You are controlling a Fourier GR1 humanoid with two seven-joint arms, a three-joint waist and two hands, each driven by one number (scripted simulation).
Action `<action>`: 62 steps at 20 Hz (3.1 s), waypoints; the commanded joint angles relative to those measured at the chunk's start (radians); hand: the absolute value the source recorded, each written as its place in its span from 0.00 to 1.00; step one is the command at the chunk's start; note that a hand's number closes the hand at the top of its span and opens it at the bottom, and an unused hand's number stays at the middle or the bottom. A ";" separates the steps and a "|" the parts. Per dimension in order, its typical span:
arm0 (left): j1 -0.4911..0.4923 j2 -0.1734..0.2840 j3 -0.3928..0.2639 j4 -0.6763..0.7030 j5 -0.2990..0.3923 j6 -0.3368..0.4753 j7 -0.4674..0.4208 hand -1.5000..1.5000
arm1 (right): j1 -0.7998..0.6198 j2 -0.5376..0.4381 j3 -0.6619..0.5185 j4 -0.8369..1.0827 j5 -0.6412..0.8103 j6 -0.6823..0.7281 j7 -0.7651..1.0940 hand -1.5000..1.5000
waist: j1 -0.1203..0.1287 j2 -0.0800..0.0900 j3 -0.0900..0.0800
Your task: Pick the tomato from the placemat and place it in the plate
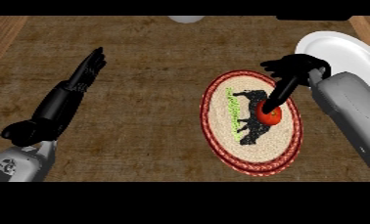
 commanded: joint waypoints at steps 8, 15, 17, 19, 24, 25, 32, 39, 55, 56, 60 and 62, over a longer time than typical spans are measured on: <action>-0.011 -0.017 0.029 0.017 -0.014 -0.022 -0.004 0.50 | -0.166 -0.030 0.017 0.216 -0.172 0.237 0.255 0.00 | 0.006 0.002 0.001; 0.003 -0.016 0.055 0.003 -0.014 -0.049 0.003 0.50 | -0.188 -0.031 0.045 0.336 -0.174 0.247 0.222 0.00 | 0.001 0.001 0.001; 0.009 -0.058 0.013 -0.007 -0.059 -0.015 0.020 0.50 | -0.208 -0.007 0.035 0.389 -0.185 0.276 0.200 0.00 | 0.002 0.001 0.001; 0.012 -0.005 0.075 -0.035 -0.004 -0.073 0.041 0.50 | -0.200 -0.038 0.019 0.398 -0.211 0.326 0.191 0.00 | 0.000 -0.001 0.001; 0.004 -0.051 0.067 0.002 -0.040 -0.072 0.013 0.50 | -0.183 0.028 0.043 0.475 -0.165 0.336 0.099 0.00 | -0.003 0.001 0.001; 0.047 -0.040 0.079 -0.036 -0.039 -0.057 0.029 0.50 | -0.165 0.035 0.055 0.425 -0.174 0.332 0.125 0.00 | -0.007 -0.004 0.001; 0.018 -0.087 0.052 -0.011 -0.096 -0.050 0.031 0.50 | -0.085 0.056 0.095 0.429 -0.154 0.380 0.067 0.00 | -0.015 -0.003 0.001; 0.025 -0.086 0.084 0.006 -0.099 -0.077 0.013 0.50 | -0.077 0.106 0.111 0.390 -0.181 0.346 0.118 0.00 | -0.018 -0.005 0.001; 0.039 -0.112 0.091 -0.011 -0.121 -0.068 0.040 0.50 | 0.046 0.159 0.218 0.267 -0.198 0.329 0.107 0.00 | -0.029 -0.007 0.000; 0.011 -0.078 0.124 -0.045 -0.079 -0.095 0.092 0.50 | 0.034 0.171 0.220 0.252 -0.202 0.318 0.121 0.00 | -0.023 -0.009 0.000; 0.000 -0.075 0.149 -0.013 -0.070 -0.116 0.070 0.50 | 0.049 0.134 0.210 0.146 -0.161 0.313 0.036 1.00 | -0.033 -0.009 0.001; 0.030 -0.091 0.145 0.002 -0.095 -0.098 0.030 0.50 | 0.084 0.136 0.220 0.099 -0.141 0.301 0.016 1.00 | -0.036 -0.010 0.000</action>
